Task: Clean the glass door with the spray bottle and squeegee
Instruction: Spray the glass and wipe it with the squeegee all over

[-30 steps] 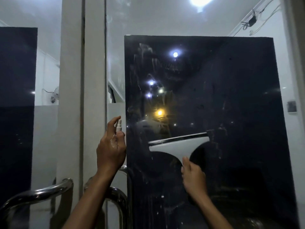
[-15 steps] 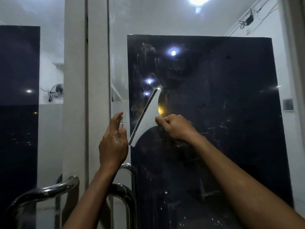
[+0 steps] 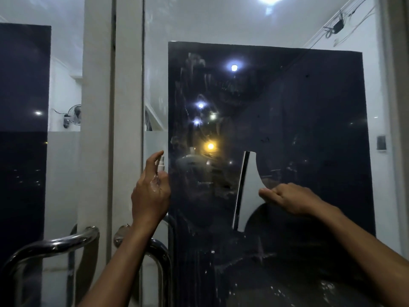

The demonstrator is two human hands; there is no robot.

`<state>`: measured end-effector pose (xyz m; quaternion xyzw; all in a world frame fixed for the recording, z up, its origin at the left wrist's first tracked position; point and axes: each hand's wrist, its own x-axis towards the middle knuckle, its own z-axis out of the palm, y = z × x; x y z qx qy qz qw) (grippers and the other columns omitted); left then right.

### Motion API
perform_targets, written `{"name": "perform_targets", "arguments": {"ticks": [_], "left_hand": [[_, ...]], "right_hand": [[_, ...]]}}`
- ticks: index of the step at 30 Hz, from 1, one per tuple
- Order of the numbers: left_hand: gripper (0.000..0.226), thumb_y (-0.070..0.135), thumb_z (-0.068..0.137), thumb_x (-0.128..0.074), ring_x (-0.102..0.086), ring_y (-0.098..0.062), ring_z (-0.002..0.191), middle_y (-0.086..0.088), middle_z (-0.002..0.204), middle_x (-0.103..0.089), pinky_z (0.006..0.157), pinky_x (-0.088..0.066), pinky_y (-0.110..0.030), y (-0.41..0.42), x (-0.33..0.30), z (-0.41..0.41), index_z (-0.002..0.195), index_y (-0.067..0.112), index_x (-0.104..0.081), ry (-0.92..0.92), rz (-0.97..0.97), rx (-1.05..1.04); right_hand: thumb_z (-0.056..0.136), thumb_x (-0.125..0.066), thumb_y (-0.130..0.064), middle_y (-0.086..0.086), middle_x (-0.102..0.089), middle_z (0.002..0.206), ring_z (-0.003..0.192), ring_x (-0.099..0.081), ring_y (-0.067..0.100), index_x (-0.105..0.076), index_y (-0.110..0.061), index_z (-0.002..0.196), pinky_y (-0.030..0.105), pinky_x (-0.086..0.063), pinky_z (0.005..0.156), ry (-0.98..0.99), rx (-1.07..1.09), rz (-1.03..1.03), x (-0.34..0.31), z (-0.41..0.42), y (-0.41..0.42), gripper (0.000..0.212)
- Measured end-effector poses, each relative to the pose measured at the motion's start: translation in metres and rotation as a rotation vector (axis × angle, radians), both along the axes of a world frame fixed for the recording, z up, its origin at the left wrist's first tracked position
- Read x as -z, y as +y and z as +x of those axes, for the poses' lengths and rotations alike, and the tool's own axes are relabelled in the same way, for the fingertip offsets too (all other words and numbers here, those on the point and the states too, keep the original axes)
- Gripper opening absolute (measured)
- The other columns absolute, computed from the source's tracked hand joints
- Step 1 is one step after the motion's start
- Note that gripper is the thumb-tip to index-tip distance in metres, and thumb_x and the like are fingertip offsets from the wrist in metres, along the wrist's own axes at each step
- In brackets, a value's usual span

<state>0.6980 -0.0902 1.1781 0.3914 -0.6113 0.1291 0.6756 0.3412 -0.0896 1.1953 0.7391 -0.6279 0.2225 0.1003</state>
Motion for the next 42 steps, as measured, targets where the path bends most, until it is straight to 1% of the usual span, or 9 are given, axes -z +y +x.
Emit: {"name": "perform_targets", "arguments": {"ticks": [2,4,10,13,19,26,31,34,42], "left_hand": [[0.044,0.039,0.1,-0.029,-0.054,-0.01,0.064,-0.008,0.103,-0.069,0.051,-0.033,-0.022,0.003,0.002,-0.006,0.143,0.038,-0.037,-0.003,0.007,-0.005],[0.043,0.038,0.1,-0.029,-0.055,-0.013,0.065,-0.011,0.103,-0.069,0.053,-0.034,-0.023,0.005,0.003,-0.011,0.142,0.04,-0.035,-0.006,0.013,-0.006],[0.044,0.039,0.101,-0.029,-0.056,-0.011,0.064,-0.003,0.087,-0.062,0.052,-0.036,-0.023,0.014,0.011,-0.028,0.145,0.038,-0.034,-0.022,0.025,0.008],[0.045,0.039,0.101,-0.029,-0.057,-0.011,0.062,-0.001,0.085,-0.06,0.052,-0.038,-0.024,0.018,0.015,-0.031,0.145,0.039,-0.034,-0.02,0.028,0.011],[0.047,0.038,0.1,-0.029,-0.056,-0.015,0.061,-0.003,0.083,-0.059,0.052,-0.04,-0.027,0.022,0.025,-0.037,0.146,0.036,-0.034,0.005,0.061,-0.004],[0.048,0.037,0.1,-0.03,-0.055,-0.01,0.061,0.005,0.077,-0.056,0.051,-0.036,-0.024,0.029,0.028,-0.042,0.147,0.034,-0.036,0.006,0.056,-0.014],[0.048,0.036,0.101,-0.031,-0.053,-0.009,0.059,0.007,0.073,-0.052,0.05,-0.035,-0.02,0.024,0.023,-0.04,0.148,0.032,-0.037,-0.006,0.048,-0.007],[0.047,0.036,0.101,-0.032,-0.055,-0.013,0.059,0.007,0.075,-0.055,0.05,-0.038,-0.021,0.02,0.024,-0.037,0.148,0.034,-0.036,-0.017,0.05,0.009],[0.042,0.034,0.1,-0.033,-0.055,-0.014,0.058,0.001,0.075,-0.058,0.049,-0.037,-0.024,0.01,0.028,-0.04,0.141,0.041,-0.035,-0.011,0.043,0.049]], "right_hand": [[0.08,-0.014,-0.088,-0.014,-0.064,0.065,0.066,-0.061,0.002,-0.063,-0.05,0.072,0.028,-0.04,0.063,-0.016,-0.065,-0.064,-0.001,0.008,0.006,0.063],[0.083,-0.015,-0.087,-0.013,-0.062,0.067,0.068,-0.059,0.003,-0.062,-0.052,0.07,0.03,-0.042,0.065,0.026,-0.144,-0.098,-0.005,0.03,0.008,0.06],[0.094,-0.02,-0.078,0.001,-0.067,0.097,0.078,-0.056,0.017,-0.068,-0.031,0.089,0.038,-0.041,0.072,0.297,-0.192,-0.11,-0.019,0.102,-0.011,0.067],[0.093,-0.021,-0.078,-0.002,-0.062,0.092,0.077,-0.056,0.015,-0.056,-0.029,0.076,0.039,-0.042,0.074,0.257,-0.15,-0.021,-0.01,0.081,-0.018,0.063],[0.083,-0.018,-0.088,-0.01,-0.063,0.086,0.084,-0.062,0.011,-0.066,-0.03,0.084,0.046,-0.051,0.092,0.146,-0.065,0.159,0.005,0.0,-0.022,0.075],[0.069,-0.002,-0.096,-0.012,-0.065,0.068,0.064,-0.061,0.001,-0.067,-0.035,0.077,0.028,-0.045,0.067,0.16,-0.164,-0.034,0.008,0.005,-0.006,0.089],[0.083,-0.008,-0.087,-0.01,-0.055,0.069,0.062,-0.054,0.009,-0.064,-0.032,0.079,0.037,-0.047,0.07,0.301,-0.25,-0.127,0.002,0.081,-0.005,0.078],[0.093,-0.015,-0.078,-0.007,-0.048,0.065,0.056,-0.045,0.01,-0.05,-0.027,0.063,0.038,-0.044,0.067,0.418,-0.234,-0.172,0.008,0.107,-0.014,0.068],[0.082,-0.012,-0.09,-0.01,-0.062,0.087,0.08,-0.061,0.011,-0.058,-0.031,0.081,0.042,-0.05,0.085,0.241,-0.014,0.055,0.029,0.0,-0.022,0.075]]}}
